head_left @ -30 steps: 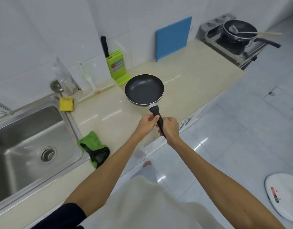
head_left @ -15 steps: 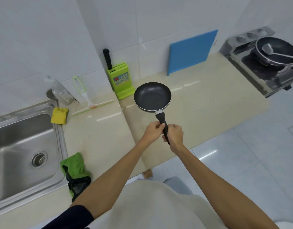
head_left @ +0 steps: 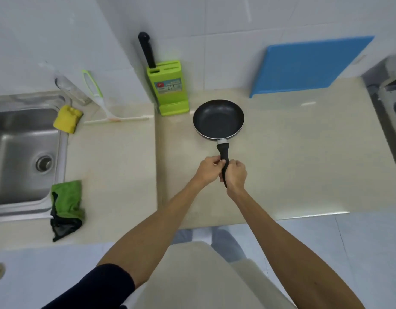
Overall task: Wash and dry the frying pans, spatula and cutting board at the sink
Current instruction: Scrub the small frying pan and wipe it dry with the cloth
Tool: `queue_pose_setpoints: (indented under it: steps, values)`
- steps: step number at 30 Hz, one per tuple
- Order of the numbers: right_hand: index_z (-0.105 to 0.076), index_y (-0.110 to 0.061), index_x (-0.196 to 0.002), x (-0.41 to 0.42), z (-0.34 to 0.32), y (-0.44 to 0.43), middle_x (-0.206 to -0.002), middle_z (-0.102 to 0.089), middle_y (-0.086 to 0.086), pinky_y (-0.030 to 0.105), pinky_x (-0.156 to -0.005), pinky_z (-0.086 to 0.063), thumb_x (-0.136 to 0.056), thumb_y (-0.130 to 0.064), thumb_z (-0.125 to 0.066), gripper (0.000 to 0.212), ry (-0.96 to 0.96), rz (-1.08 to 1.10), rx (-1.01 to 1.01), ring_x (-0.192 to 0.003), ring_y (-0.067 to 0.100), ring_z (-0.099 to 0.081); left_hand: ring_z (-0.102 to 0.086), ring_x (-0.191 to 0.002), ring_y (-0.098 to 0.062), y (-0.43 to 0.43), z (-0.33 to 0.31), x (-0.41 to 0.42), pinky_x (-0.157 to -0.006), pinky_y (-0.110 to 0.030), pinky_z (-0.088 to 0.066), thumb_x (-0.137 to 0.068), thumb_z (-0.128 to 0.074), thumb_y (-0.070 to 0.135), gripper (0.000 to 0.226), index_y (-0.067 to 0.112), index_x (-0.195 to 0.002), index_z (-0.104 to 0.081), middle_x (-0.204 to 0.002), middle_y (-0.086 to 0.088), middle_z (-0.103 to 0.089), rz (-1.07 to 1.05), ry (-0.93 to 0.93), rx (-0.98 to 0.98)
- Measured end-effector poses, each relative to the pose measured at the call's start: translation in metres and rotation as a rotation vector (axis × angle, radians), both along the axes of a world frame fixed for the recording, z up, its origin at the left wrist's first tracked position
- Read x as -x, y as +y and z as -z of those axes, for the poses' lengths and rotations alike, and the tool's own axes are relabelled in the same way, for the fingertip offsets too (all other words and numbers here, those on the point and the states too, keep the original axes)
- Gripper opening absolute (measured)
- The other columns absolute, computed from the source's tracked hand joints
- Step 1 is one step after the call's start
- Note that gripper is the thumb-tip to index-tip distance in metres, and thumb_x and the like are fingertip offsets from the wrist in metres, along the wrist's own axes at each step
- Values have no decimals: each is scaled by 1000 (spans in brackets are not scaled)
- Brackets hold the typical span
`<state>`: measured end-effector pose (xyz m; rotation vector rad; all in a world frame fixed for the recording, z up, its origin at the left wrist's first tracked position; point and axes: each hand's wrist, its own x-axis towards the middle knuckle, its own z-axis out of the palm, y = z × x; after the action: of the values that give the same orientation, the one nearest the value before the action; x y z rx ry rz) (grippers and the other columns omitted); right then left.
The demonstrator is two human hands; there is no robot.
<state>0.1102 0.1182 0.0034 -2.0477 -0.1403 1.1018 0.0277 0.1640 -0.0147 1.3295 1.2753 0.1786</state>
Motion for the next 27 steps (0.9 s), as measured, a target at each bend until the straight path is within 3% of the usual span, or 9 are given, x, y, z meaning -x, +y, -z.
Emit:
queue_pose_setpoints:
  steps: [2, 4, 9, 14, 20, 23, 27]
  values:
    - [-56, 0, -79, -13, 9, 9, -67, -59, 17, 30, -42, -42, -96, -10, -37, 28, 17, -19, 6, -43, 22, -51, -60, -50, -17, 4, 6, -12, -60, -25, -49, -100, -50, 17, 23, 7, -96, -70, -67, -12, -66, -38, -11, 16]
    - [-57, 0, -81, -21, 16, 15, -67, -59, 16, 30, -41, -42, -95, -10, -37, 27, 35, -31, 6, -43, 22, -51, -61, -53, -18, 10, 12, -19, -61, -24, -50, -100, -51, 17, 22, 7, -98, -71, -73, -18, -68, -56, -7, 16]
    - [-59, 4, -87, -35, 29, 25, -69, -60, 15, 29, -40, -41, -96, -11, -37, 28, 53, -59, -6, -43, 22, -51, -64, -72, -18, 26, 22, -27, -78, -33, -52, -98, -54, 20, 21, 14, -93, -73, -81, -6, -72, -22, 55, -25]
    - [-56, -1, -81, -39, 33, 28, -69, -60, 15, 27, -38, -40, -96, -11, -36, 27, 63, -83, 0, -44, 22, -51, -64, -73, -18, 28, 27, -29, -79, -35, -53, -97, -55, 23, 22, 14, -84, -72, -76, -3, -71, -15, 80, -37]
    - [-56, 0, -83, -38, 40, 26, -71, -60, 15, 26, -38, -42, -98, -9, -35, 27, 61, -103, -9, -43, 19, -52, -64, -71, -6, 30, 29, -24, -67, -12, -44, -97, -59, 22, 20, 15, -96, -78, -73, 6, -70, -2, 92, -60]
    - [-58, 5, -89, -37, 45, 22, -71, -61, 15, 28, -40, -46, -98, -9, -36, 28, 66, -149, -1, -43, 21, -55, -65, -71, -9, 28, 37, -21, -68, -15, -45, -97, -59, 21, 20, 16, -99, -78, -74, 5, -71, 0, 89, -50]
    - [-54, 9, -92, -37, 61, 15, -72, -63, 19, 43, -50, -54, -100, -10, -36, 28, 72, -257, 38, -45, 27, -61, -69, -81, -19, 23, 50, -17, -71, -18, -47, -95, -60, 17, 21, 15, -104, -79, -85, -3, -75, -14, 128, -21]
